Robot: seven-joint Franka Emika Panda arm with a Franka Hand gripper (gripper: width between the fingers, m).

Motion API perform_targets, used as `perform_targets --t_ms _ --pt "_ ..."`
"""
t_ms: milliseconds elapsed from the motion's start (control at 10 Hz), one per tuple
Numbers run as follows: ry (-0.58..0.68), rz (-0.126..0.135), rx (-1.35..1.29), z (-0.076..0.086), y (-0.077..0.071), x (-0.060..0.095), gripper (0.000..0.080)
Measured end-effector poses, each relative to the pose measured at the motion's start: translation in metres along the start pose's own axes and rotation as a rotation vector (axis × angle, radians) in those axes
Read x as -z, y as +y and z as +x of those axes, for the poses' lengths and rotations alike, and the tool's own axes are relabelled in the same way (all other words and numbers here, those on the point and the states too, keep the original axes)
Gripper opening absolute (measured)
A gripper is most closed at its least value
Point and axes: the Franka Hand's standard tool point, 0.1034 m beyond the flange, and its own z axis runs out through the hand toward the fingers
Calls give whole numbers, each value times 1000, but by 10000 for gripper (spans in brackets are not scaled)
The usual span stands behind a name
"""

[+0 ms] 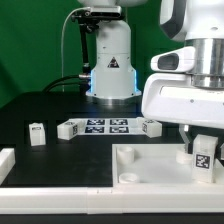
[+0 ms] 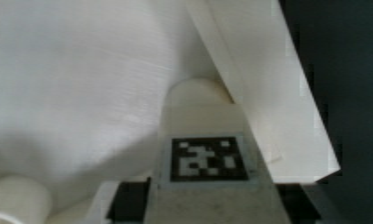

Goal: Assemble one leg

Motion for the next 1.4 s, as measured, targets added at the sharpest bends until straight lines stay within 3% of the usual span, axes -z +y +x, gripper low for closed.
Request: perform_targets --t_ms 400,600,700,800,900,1400 --pt "-8 7 -387 -1 0 0 291" --pt "-7 7 -305 -1 0 0 291" --pt "-6 10 -292 -1 -1 0 542" --pt "-2 16 -239 -1 -3 1 542" --pt "3 20 -99 0 -2 1 626" --pt "15 20 586 8 3 3 648"
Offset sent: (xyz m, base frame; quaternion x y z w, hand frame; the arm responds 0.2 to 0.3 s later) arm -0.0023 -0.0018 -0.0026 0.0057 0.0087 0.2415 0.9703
